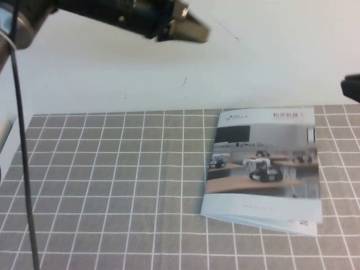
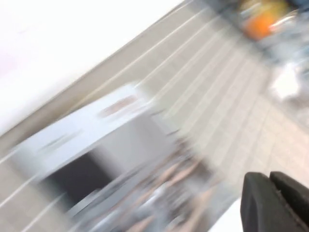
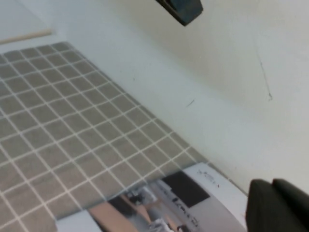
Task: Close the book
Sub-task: 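Close the open booklet and leave it lying on the table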
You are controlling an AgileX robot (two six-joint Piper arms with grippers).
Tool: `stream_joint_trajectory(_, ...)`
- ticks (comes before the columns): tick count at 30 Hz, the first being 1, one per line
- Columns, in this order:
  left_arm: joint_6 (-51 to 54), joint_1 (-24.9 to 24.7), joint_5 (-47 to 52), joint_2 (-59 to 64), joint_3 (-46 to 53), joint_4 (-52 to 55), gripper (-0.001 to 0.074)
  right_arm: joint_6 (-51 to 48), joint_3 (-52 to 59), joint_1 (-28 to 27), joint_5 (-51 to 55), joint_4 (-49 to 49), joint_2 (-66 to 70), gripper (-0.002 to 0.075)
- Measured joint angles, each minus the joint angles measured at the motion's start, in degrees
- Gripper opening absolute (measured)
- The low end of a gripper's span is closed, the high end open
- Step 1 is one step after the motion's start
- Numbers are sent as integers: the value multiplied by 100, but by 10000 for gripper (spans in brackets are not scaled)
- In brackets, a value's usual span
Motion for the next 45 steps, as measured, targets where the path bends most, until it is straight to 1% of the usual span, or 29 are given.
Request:
stream_joint_trajectory(5,-552,135,77,-125,-69,1944,1,1270,0,0,766,-1735,-315,-3)
stream_joint_trajectory(8,-682,241,100,-314,-90,2420,1,2195,0,0,1537,-3068,-431,-3)
stream_joint_trajectory(11,-718,388,116,-541,-91,2602,1,3394,0,0,2388,-4660,-511,-3)
stream_joint_trajectory(14,-718,522,132,-792,-91,2837,1,4549,13,0,2973,-5994,-610,-3)
stream_joint_trajectory(16,-805,649,144,-969,-91,3120,1,5158,53,0,3111,-6616,-817,-3)
stream_joint_trajectory(17,-821,715,156,-1071,-91,3285,1,5331,79,0,3096,-6755,-926,-3)
stream_joint_trajectory(20,-889,940,191,-1400,-91,3584,0,5780,324,0,2809,-6962,-1477,-3)
stream_joint_trajectory(27,-934,1617,216,-2265,-101,3613,-1,6598,1444,0,2143,-6948,-2836,-3)
stream_joint_trajectory(30,-869,1674,89,-2735,78,3767,-1,6747,2066,0,1707,-6595,-3282,-3)
stream_joint_trajectory(32,-808,1674,-93,-3105,420,3844,-1,6787,2443,0,1411,-6315,-3518,-3)
stream_joint_trajectory(34,-739,1674,-331,-3532,893,3844,-1,6801,2731,0,1232,-6091,-3669,-3)
stream_joint_trajectory(38,-472,1674,-1252,-4716,2452,3775,-1,6806,3083,0,1148,-5835,-3789,-3)
stream_joint_trajectory(41,-229,1674,-2233,-5525,3790,3685,-1,6806,3109,0,1128,-5682,-3789,-3)
stream_joint_trajectory(45,-108,1674,-3951,-6694,5656,3496,-1,6806,3133,0,1166,-5404,-3789,-3)
